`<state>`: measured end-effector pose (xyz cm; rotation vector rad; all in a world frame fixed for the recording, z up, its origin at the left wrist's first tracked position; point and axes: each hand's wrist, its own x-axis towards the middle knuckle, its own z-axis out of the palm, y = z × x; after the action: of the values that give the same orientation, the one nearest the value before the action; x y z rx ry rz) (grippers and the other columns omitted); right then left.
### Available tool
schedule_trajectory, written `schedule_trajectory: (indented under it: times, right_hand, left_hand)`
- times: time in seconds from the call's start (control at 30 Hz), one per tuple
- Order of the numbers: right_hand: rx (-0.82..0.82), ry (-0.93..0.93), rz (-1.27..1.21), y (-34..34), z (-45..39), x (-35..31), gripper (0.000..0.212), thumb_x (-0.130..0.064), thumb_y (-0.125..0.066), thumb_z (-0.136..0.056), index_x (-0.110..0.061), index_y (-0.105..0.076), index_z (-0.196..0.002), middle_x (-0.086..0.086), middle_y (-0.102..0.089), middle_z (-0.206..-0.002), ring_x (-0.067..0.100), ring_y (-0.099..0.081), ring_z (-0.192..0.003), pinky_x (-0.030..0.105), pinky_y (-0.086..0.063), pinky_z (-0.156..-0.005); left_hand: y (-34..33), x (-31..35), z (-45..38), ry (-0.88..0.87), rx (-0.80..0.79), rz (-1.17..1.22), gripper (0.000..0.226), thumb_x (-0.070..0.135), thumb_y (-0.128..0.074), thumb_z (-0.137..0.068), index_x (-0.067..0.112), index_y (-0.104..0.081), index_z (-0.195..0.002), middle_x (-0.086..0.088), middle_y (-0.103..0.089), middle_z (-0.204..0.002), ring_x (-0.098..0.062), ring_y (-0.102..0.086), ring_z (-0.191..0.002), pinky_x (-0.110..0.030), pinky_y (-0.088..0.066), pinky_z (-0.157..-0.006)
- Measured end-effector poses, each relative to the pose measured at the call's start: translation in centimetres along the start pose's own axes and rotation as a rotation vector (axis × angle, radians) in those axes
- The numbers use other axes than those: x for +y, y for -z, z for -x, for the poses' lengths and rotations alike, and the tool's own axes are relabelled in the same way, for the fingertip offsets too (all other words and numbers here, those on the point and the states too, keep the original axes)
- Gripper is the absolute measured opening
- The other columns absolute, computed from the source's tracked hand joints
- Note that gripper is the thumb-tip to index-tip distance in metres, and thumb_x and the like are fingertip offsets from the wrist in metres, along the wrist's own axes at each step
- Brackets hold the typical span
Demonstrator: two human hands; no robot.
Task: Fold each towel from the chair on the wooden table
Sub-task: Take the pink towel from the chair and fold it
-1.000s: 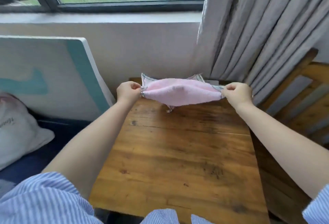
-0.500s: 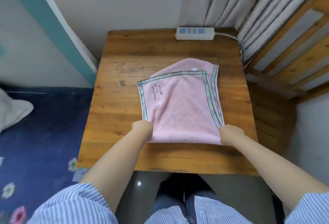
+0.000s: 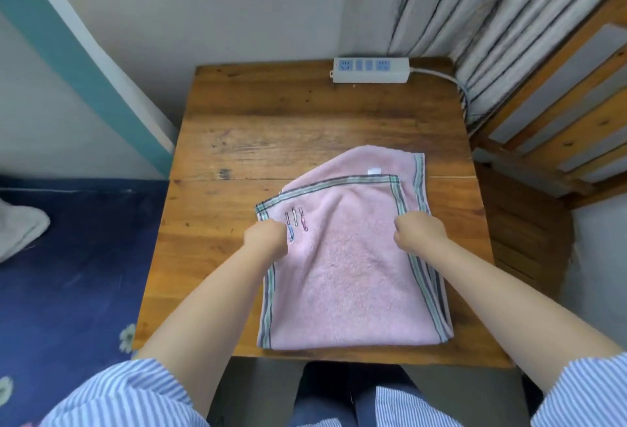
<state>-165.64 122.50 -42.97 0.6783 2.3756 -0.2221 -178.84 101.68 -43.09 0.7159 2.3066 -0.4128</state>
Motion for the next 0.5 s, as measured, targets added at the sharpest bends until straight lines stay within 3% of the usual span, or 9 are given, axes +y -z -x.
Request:
schedule_trajectory:
  times: [0.07,0.13,0.3,0.4,0.5]
  right_hand:
    - [0.131,0.057,-0.013,0.9,-1.5,-0.2,0.017,-0.007,-0.039,-0.089,-0.007,-0.056,-0.086,0.012,-0.054,-0.100,0.029,-0.050,-0.095,0.029,-0.038,-0.066]
    - [0.250,0.097,-0.033,1.3,-3.4,-0.2,0.024,-0.006,-0.041,-0.088,-0.005,-0.057,-0.106,0.012,-0.053,-0.116,0.029,-0.045,-0.112,0.034,-0.041,-0.079]
    - [0.312,0.120,-0.050,2.0,-8.1,-0.3,0.044,-0.003,-0.043,-0.085,-0.012,-0.044,-0.128,0.010,-0.046,-0.128,0.028,-0.038,-0.120,0.038,-0.031,-0.098]
    - [0.278,0.120,0.003,2.0,-9.4,0.1,0.034,0.000,-0.043,-0.083,-0.013,-0.055,-0.111,0.007,-0.056,-0.113,0.026,-0.044,-0.110,0.041,-0.022,-0.105]
    - [0.266,0.202,-0.203,3.2,-9.6,1.3,0.025,-0.002,-0.043,-0.085,-0.010,-0.066,-0.093,0.007,-0.065,-0.099,0.028,-0.054,-0.101,0.033,-0.035,-0.091]
  left_hand:
    - [0.8,0.2,-1.1,0.038,0.082,0.058,0.029,0.010,-0.037,-0.091,0.008,-0.049,-0.118,-0.011,-0.049,-0.124,-0.028,-0.047,-0.116,-0.034,-0.041,-0.078]
    - [1.3,0.1,-2.7,0.072,0.147,0.098,0.031,0.008,-0.037,-0.089,0.007,-0.046,-0.119,-0.012,-0.047,-0.125,-0.029,-0.043,-0.119,-0.037,-0.042,-0.087]
    - [1.6,0.2,-6.1,0.181,0.147,0.135,0.037,0.001,-0.038,-0.086,0.010,-0.042,-0.121,-0.008,-0.048,-0.129,-0.026,-0.040,-0.123,-0.038,-0.035,-0.097]
    - [1.5,-0.6,-7.0,0.220,0.126,0.056,0.036,0.001,-0.036,-0.085,0.014,-0.048,-0.116,-0.006,-0.056,-0.122,-0.024,-0.045,-0.119,-0.044,-0.023,-0.109]
    - [2.7,-1.8,-6.9,0.129,0.178,0.143,0.027,0.006,-0.037,-0.087,0.013,-0.058,-0.101,-0.009,-0.059,-0.108,-0.027,-0.050,-0.109,-0.038,-0.033,-0.099]
